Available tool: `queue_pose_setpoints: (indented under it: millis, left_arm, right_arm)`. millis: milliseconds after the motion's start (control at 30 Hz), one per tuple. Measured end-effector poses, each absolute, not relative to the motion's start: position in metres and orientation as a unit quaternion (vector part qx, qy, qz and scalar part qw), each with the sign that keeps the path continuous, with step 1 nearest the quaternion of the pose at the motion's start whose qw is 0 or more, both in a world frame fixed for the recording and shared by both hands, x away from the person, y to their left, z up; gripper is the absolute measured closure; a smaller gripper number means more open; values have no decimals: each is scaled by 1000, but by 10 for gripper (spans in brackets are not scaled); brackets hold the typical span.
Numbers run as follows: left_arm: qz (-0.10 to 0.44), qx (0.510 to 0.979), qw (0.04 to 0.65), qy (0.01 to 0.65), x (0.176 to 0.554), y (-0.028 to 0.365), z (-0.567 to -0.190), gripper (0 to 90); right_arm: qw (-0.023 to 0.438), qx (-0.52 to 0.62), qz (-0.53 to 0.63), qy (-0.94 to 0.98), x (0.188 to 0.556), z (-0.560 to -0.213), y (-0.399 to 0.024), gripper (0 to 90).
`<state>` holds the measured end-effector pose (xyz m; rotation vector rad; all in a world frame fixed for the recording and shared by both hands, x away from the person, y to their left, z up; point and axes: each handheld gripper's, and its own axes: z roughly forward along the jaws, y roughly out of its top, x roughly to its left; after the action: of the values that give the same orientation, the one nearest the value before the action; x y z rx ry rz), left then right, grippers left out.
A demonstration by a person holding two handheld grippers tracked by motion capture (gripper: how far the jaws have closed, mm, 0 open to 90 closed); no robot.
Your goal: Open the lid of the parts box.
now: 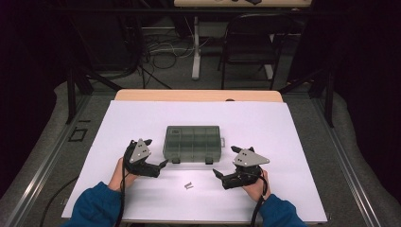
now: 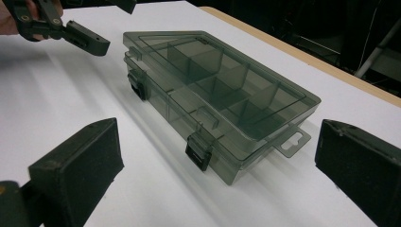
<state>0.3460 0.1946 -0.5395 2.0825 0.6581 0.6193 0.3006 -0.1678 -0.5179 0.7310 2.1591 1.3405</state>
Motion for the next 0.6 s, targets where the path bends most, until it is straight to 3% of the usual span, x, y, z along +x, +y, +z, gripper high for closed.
queue_pose_setpoints:
  millis: [600]
  left_arm:
    - [263,834,405,267,354,188,-546,195]
  right_arm:
    - [249,269,485,794,301,-518,-168,19]
